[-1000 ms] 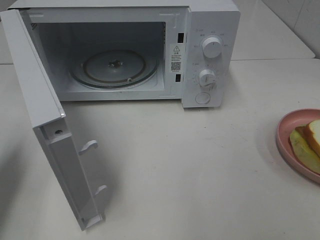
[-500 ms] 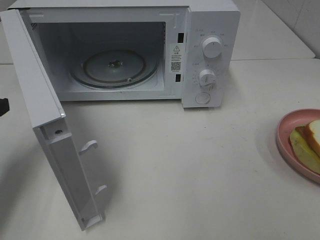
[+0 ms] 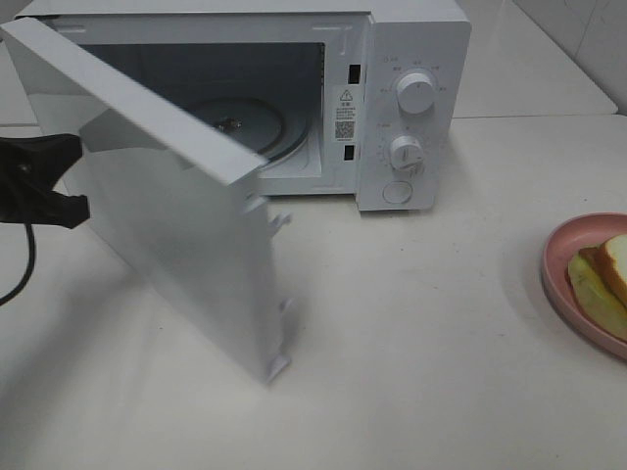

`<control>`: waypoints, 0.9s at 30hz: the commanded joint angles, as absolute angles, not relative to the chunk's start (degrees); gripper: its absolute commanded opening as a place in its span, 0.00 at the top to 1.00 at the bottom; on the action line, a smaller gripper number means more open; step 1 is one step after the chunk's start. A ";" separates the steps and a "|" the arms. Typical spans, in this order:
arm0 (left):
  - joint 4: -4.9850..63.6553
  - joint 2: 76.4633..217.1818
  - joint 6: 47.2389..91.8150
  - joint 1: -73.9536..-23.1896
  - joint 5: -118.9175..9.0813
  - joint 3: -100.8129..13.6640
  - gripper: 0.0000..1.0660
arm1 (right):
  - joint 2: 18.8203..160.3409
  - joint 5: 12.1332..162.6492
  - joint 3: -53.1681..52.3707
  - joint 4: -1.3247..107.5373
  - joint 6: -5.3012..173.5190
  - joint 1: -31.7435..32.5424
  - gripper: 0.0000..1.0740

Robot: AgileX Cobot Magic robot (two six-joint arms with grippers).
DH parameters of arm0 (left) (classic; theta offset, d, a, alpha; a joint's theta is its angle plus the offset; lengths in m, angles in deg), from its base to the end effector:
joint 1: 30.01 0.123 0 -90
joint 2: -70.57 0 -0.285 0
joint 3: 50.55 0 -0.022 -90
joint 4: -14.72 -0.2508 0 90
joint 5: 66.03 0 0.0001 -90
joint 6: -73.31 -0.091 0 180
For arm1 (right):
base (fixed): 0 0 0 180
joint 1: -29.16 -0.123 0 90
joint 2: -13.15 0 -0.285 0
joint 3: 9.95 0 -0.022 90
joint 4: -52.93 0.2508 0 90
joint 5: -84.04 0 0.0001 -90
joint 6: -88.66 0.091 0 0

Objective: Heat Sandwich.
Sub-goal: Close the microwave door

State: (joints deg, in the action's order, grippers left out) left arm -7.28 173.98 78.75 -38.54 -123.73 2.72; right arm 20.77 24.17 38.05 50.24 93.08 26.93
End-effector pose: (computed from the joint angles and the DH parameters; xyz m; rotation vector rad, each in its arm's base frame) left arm 0.2631 -0.0686 0.1621 0.4641 1.7000 -0.3063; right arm -0.0057 -0.0039 0.2814 0.0406 2.0144 0.0179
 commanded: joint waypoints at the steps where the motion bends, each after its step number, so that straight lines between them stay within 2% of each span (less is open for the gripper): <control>1: -6.19 174.95 78.92 -42.10 -124.70 0.54 1.00 | 19.16 24.62 38.28 50.13 93.02 27.33 0.30; 14: 8.54 179.60 75.89 -54.70 -120.92 -7.25 1.00 | 19.16 24.62 38.28 50.13 93.02 27.33 0.30; 23: 18.91 183.95 75.49 -61.52 -118.97 -14.07 1.00 | 19.16 24.62 38.28 50.13 93.02 27.33 0.30; 27: 21.14 186.01 75.37 -63.47 -117.03 -17.39 1.00 | 19.16 24.62 38.28 50.13 93.02 27.33 0.30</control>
State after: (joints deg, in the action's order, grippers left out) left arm 20.11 186.01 75.37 -63.12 -117.31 -16.93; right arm 20.77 24.17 38.05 50.24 93.08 26.93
